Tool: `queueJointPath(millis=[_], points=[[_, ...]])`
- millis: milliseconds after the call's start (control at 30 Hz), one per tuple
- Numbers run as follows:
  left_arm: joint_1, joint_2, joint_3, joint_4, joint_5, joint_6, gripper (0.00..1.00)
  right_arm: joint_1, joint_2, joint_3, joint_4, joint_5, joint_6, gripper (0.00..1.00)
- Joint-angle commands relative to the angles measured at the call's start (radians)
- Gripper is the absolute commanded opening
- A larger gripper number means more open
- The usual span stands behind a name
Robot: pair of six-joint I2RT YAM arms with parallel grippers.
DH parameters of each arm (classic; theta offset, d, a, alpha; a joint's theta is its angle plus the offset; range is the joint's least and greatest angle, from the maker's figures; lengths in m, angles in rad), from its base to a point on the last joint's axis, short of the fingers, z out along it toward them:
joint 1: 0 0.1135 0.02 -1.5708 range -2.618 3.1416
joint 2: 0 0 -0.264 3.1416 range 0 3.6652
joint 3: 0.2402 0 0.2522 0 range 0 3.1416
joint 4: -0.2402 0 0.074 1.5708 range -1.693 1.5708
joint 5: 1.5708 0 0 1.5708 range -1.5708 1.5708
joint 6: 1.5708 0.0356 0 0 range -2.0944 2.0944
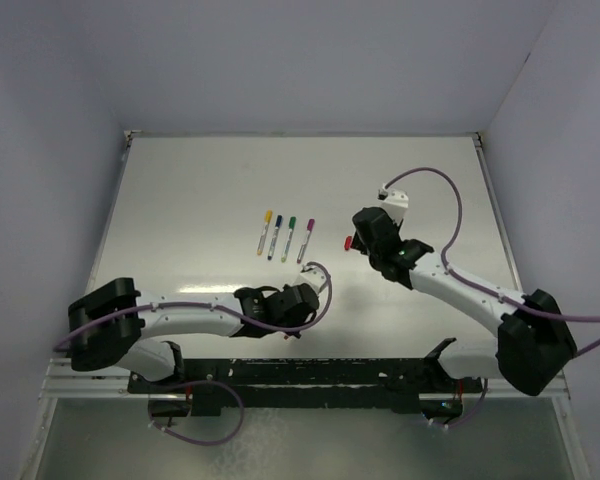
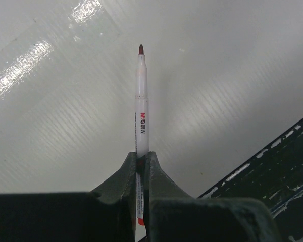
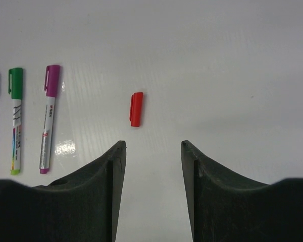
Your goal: Insert the pens into the pen caps
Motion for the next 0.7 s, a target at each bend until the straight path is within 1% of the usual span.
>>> queueJointPath(millis=[0, 133, 300, 433, 533, 567, 667], points=[[-0.004, -0.151, -0.049, 0.014, -0.035, -0.034, 0.00, -0.006, 0.112, 0.085, 0.033, -0.072, -0.068, 0.49], [-0.002, -0.296, -0.105, 0.047, -0.058, -0.035, 0.00, -0.019, 0.201, 0.120, 0.050, -0.100, -0.070, 0.49], [-0.002, -0.421, -0.175, 0.111, -0.084, -0.026, 0.00, -0.043, 0.279, 0.139, 0.083, -0.134, -0.071, 0.48], [-0.002, -0.442, -0.184, 0.119, -0.098, -0.027, 0.00, -0.065, 0.335, 0.162, 0.103, -0.166, -0.081, 0.46], [-0.002, -0.432, -0.181, 0.122, -0.099, -0.025, 0.00, -0.077, 0.377, 0.167, 0.114, -0.181, -0.087, 0.45], [-0.002, -0.427, -0.178, 0.121, -0.100, -0.025, 0.00, -0.080, 0.388, 0.200, 0.118, -0.186, -0.089, 0.45], [-0.002, -0.411, -0.172, 0.116, -0.103, -0.029, 0.00, -0.088, 0.419, 0.219, 0.121, -0.191, -0.088, 0.44]])
